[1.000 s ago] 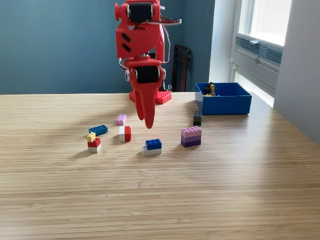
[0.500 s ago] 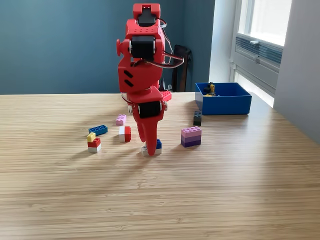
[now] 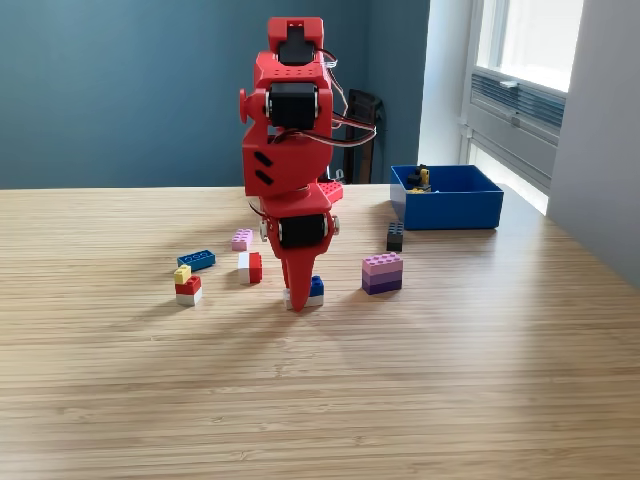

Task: Grasp a lego block and put it in the bin.

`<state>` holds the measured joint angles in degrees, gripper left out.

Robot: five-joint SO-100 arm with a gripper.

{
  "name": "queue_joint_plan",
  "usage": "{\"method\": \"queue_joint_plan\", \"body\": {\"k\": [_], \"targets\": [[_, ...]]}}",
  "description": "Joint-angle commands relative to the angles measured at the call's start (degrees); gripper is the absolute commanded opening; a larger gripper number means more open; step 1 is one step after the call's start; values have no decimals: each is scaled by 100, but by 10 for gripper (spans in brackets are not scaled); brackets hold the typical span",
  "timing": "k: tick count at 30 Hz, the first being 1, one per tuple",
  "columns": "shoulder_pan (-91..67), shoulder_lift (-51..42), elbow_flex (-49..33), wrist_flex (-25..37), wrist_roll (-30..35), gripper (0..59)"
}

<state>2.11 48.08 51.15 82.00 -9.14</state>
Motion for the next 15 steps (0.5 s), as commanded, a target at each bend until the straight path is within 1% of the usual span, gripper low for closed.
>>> {"method": "queue_joint_plan", "body": {"k": [1,2,4,10,15], "targets": [[-114,132,290,308,202,0],[-158,167,35,615,299,0],[-290,457,-105,923,492,0],[-668,2039,686,1081,853,0],[-1187,3120,1213,1336,1107,0]]}}
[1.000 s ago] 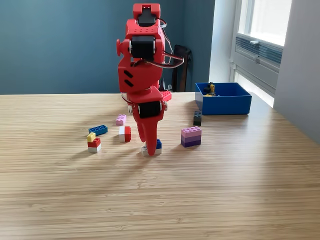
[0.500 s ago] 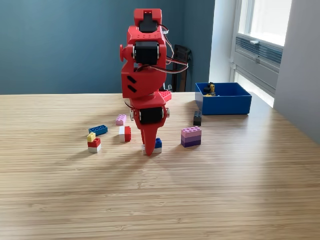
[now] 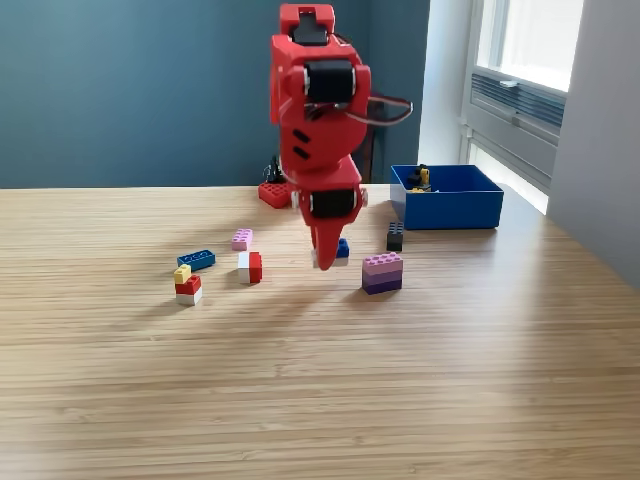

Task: Grasp a lego block and put it in the bin.

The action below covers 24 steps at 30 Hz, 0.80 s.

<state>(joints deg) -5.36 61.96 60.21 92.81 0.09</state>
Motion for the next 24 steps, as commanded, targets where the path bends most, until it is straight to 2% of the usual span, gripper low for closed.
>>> {"method": "queue_joint_plan", "body": {"k": [1,7,12,18,24], "targets": [[-606,1907,422,299,237,0],[-1863,2725,1169,448,642,0],[-3208,2936,1529,457,1195,0],[-4737,2725,1371,431,1705,0],[-5634,2101,1037,448,1679,0]]}}
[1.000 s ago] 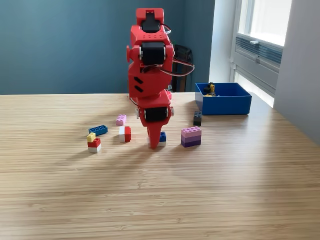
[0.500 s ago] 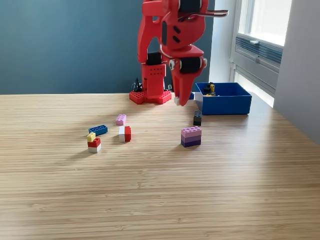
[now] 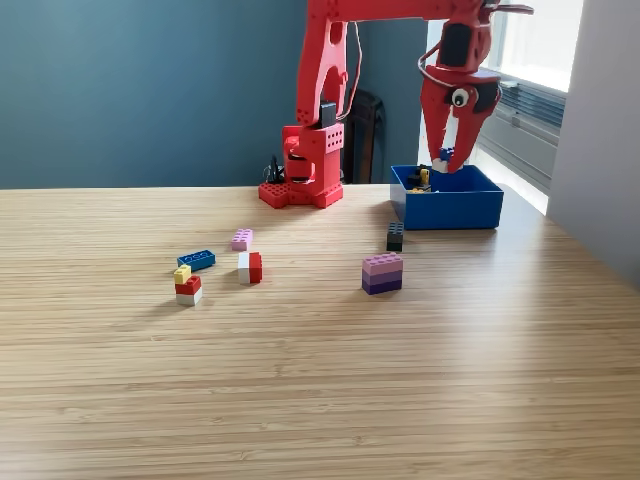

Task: Grasp a lego block and put it in the bin.

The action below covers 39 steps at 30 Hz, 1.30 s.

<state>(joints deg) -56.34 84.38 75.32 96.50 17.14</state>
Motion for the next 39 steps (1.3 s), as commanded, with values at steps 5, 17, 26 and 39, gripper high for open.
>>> {"method": "queue_joint_plan", "body": {"k": [5,17,26,39], "targets": [[-932,-501,-475,88,-167,0],[-896,-677,-809,431,-343,239],[-97,-606,-1600,527,-255,1],[3313,-633,-2039,510,-984,1]]}}
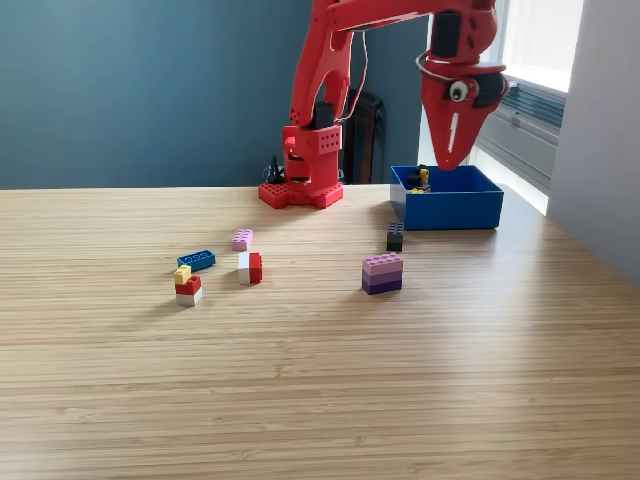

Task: Grasp a lego block and put it in the bin.

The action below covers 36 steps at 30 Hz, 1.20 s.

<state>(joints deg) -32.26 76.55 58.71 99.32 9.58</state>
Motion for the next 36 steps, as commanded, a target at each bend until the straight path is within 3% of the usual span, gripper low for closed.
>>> {"method": "queue_joint_plan", "body": {"k": [1,10,36], "targets": [[1072,141,-396,229,-272,1],[1679,123,-571,229,-492,1],[1301,105,-1441,211,-466,1]]}}
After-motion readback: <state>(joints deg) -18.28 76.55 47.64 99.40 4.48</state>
